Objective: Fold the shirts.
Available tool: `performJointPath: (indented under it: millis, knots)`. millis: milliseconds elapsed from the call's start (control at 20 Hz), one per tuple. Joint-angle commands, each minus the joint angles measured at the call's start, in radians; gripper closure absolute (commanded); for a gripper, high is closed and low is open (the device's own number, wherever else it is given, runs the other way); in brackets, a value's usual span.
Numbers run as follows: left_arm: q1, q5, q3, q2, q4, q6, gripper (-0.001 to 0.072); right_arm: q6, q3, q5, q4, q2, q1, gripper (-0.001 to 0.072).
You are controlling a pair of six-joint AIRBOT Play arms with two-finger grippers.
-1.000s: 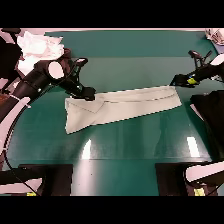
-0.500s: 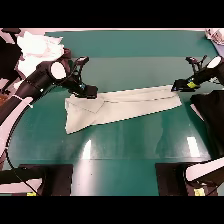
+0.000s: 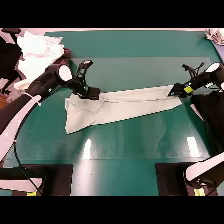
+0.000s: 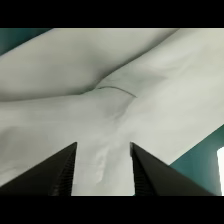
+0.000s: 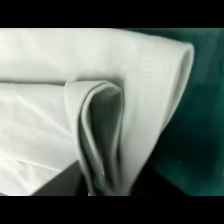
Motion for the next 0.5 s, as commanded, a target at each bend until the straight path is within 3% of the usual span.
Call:
performJointPath:
  millis: [0,50,100,250,450]
  knots:
    - [-0.001,0.023,0.002,-0.039,-0.009,0.031,0.0324,-0.005,-0.059,0.021,0.015,0.007,0.016,0.0597]
    - [-0.001,0.024,0.001,-0.05,-0.016,0.032,0.0358,0.003,-0.078,0.035,0.023,0.024,0.018,0.0693]
    - [-0.001,0.024,0.001,-0.061,-0.036,0.039,0.042,0.013,-0.095,0.051,0.045,0.05,0.018,0.0694]
    - [-0.033,0.045,0.002,-0.088,-0.077,0.067,0.0419,0.044,-0.159,0.068,0.153,0.177,0.021,0.0695]
    - [-0.13,0.1,0.002,-0.114,-0.071,0.086,0.0421,0.161,-0.203,0.101,0.227,0.369,0.058,0.0696]
